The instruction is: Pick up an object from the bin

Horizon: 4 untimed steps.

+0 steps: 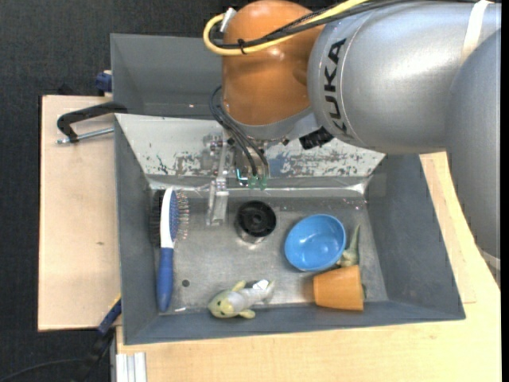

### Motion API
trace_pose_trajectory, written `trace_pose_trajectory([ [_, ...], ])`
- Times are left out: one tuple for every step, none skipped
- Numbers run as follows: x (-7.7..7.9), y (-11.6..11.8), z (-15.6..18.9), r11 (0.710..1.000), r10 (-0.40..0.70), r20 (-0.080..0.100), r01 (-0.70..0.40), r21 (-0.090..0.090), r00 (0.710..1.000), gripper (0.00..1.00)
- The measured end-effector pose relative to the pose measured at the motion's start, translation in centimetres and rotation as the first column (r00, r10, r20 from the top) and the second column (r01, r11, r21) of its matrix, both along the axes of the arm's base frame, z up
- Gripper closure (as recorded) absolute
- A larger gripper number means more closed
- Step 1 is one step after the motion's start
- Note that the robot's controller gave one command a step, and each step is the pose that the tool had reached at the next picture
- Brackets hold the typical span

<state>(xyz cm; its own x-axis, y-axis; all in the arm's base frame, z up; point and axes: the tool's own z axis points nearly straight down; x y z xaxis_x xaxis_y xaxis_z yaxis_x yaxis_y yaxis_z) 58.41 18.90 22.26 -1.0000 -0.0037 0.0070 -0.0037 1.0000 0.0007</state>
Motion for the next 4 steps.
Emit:
trace_pose_trajectory([
  [0.0, -9.4, -6.4, 0.999, -0.053, 0.002, 0.053, -0.004, 0.999, 0.00],
  [-0.5, -14.5, -15.4, 0.998, 0.057, 0.007, -0.057, -0.002, 0.998, 0.00],
  [-0.4, -14.1, -15.2, 0.998, 0.059, 0.010, -0.059, 0.001, 0.998, 1.00],
  [-2.5, -13.4, -2.1, 0.973, 0.229, 0.020, -0.229, -0.002, 0.973, 1.00],
])
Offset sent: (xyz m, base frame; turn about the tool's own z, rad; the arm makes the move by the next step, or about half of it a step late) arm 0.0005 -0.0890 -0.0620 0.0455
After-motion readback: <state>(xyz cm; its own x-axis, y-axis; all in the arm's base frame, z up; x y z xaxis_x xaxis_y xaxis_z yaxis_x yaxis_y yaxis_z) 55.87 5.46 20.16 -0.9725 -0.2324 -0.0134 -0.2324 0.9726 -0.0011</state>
